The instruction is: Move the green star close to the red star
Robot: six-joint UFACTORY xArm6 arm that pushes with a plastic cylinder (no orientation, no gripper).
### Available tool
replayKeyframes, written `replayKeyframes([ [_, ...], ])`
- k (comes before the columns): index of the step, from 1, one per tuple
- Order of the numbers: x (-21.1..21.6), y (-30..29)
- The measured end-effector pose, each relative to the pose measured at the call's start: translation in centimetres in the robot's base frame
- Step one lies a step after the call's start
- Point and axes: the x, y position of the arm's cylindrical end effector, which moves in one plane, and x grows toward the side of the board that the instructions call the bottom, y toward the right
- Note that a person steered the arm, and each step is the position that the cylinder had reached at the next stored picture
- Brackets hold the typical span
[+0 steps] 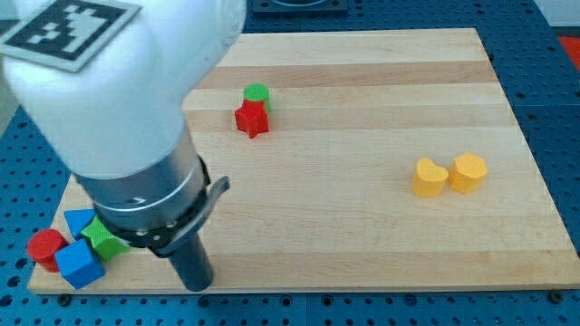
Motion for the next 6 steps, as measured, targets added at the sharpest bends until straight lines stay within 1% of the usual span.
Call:
replayKeyframes([
  [2,-0.4,-7.0],
  [4,-2.1,-11.9],
  [6,-5.2,-12.6],
])
